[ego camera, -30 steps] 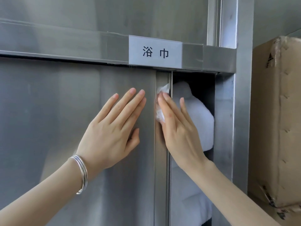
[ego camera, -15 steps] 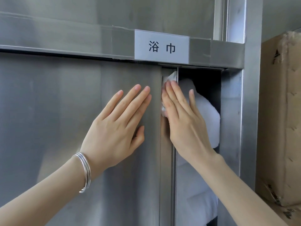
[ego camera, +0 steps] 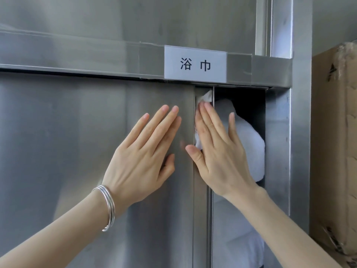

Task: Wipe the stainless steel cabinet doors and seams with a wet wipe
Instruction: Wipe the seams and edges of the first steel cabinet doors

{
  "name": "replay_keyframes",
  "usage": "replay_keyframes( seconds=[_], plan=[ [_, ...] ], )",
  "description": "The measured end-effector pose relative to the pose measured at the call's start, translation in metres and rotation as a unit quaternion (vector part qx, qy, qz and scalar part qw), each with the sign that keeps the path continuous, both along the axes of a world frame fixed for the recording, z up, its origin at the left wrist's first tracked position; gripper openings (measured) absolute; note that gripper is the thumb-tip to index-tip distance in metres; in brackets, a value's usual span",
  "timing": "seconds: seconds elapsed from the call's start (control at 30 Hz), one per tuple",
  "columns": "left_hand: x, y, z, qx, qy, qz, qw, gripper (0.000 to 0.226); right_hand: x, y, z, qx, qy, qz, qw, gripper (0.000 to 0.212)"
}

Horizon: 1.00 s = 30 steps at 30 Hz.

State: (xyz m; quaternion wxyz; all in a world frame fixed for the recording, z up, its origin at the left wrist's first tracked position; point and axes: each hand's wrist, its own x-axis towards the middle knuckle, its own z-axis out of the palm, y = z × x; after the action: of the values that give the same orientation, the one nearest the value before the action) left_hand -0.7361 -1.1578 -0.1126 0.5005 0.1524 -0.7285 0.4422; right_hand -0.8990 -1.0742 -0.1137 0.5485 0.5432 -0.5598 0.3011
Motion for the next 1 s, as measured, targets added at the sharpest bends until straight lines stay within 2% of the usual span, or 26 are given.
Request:
replay_keyframes(
  seconds=[0.2, 0.4, 0.6, 0.73, 0.8, 0.87, 1.0],
  plan=[
    [0.001, 0.003, 0.0, 0.012, 0.017, 0.0, 1.0, 0.062, 0.011, 0.0, -0.016, 0.029, -0.037, -0.009, 0.999, 0.08],
    [0.0, 0.0, -0.002, 0.004, 0.021, 0.001, 1.0, 0.062, 0.009, -0.003, 0.019, 0.024, -0.038, 0.004, 0.999, 0.082],
    [0.001, 0.002, -0.003, 0.009, 0.006, 0.008, 1.0, 0.061, 0.004, 0.007, -0.066, 0.104, -0.015, 0.005, 0.994, 0.081],
    [0.002, 0.001, -0.007, 0.004, 0.001, 0.002, 1.0, 0.061, 0.002, 0.007, -0.049, 0.084, -0.004, -0.008, 0.996, 0.08],
    [0.003, -0.002, -0.029, 0.003, -0.004, 0.001, 1.0, 0.062, 0.004, 0.003, -0.045, 0.069, -0.007, 0.004, 0.998, 0.08],
    [0.005, -0.002, -0.07, 0.013, -0.014, 0.001, 1.0, 0.063, 0.005, 0.001, -0.071, 0.061, -0.026, 0.024, 0.997, 0.079],
    [0.012, 0.01, -0.193, 0.093, -0.049, -0.002, 0.994, 0.069, 0.007, 0.018, -0.187, 0.148, -0.026, 0.0, 0.989, 0.076]
  ],
)
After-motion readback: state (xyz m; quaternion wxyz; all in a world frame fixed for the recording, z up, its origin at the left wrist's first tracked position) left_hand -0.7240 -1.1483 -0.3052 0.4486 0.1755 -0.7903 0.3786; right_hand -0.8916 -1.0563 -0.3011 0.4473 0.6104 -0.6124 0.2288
